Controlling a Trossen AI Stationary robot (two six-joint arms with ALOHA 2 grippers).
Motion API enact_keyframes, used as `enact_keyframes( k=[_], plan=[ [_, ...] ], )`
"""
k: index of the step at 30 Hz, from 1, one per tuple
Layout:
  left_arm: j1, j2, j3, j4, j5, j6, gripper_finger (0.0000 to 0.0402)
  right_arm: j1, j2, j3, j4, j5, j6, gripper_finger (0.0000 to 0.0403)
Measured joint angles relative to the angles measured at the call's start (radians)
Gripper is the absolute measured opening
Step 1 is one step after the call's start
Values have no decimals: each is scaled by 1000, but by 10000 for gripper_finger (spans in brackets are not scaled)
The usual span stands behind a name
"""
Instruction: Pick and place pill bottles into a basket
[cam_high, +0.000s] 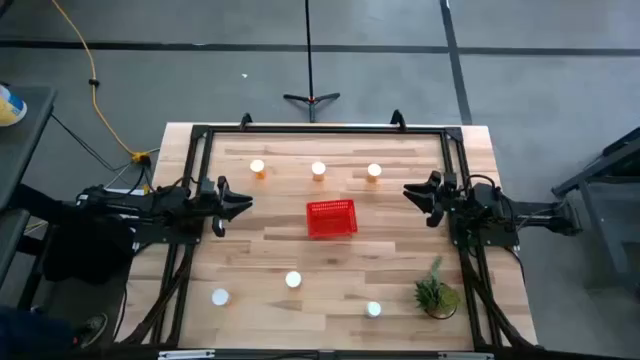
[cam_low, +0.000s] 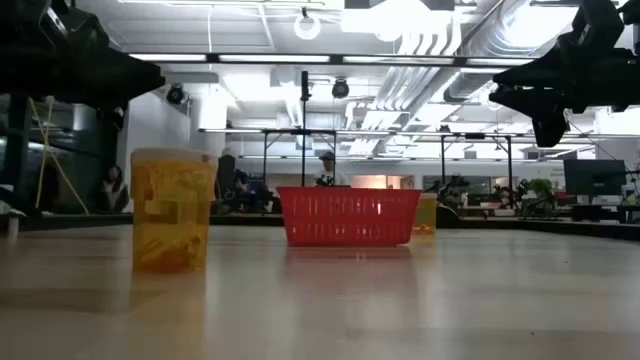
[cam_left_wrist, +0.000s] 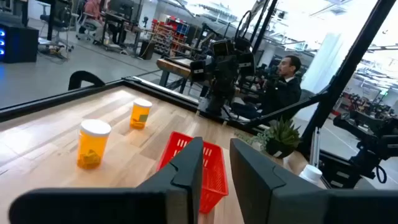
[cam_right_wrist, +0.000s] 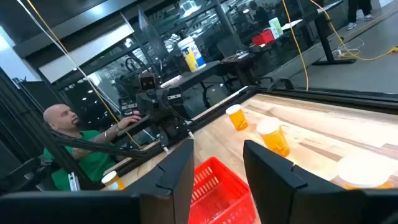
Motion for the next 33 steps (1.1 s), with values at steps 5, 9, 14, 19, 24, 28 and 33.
enact_keyframes(
  k=[5,9,14,19,24,28,33],
  plan=[
    [0,0,0,0,0,0,117,0,0,0,0,0,0,129],
    [0,0,0,0,0,-1,117,0,0,0,-1,16,67,130],
    [0,0,0,0,0,-57,117,0,0,0,-6,86,224,130],
    [0,0,1,1,0,-115,118,0,2,0,-3,98,213,146],
    [0,17,41,-5,-9,-126,151,0,14,34,10,126,118,189],
    [0,48,101,4,-19,-76,220,0,52,100,12,120,41,237],
    [0,109,153,0,-27,-77,297,0,135,157,3,144,-30,271]
  ],
)
